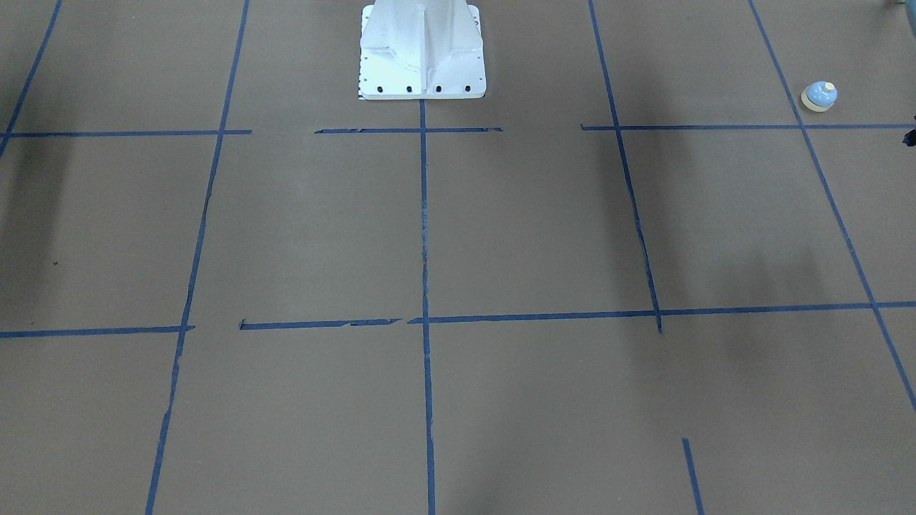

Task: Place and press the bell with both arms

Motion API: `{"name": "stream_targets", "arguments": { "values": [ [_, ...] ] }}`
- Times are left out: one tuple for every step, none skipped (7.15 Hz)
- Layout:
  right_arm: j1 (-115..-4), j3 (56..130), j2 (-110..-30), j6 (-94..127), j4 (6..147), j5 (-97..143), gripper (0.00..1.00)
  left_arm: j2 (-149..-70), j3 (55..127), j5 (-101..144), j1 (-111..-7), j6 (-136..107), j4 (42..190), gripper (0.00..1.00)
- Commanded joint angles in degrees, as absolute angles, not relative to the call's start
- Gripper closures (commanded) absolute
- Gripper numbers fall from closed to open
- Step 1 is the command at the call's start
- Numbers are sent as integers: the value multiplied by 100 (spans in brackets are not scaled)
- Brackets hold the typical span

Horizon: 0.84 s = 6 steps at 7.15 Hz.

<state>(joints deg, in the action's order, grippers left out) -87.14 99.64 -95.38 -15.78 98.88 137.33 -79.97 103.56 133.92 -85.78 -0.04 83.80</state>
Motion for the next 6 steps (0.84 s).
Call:
{"name": "stream_targets", "arguments": {
  "values": [
    [-8710,9958,-9536,-1564,9888,13737,0,-7980,10406,13395,-8456,-35,8489,0],
    [-8710,9958,-9536,-1564,9888,13729,0,-7980,10406,13395,-8429,-44,8569,0],
    [-8710,9958,-9536,-1564,9888,13729,0,-7980,10415,13395,-8420,-18,8604,0],
    [-8710,9949,-9536,-1556,9888,13737,0,-7980,10415,13403,-8376,-35,8796,0],
    [-8710,9949,-9545,-1556,9888,13737,0,-7972,10398,13403,-8332,-44,9059,0],
    [-8710,9941,-9536,-1556,9888,13737,0,-7972,10371,13403,-8323,-53,9105,0]
  ]
}}
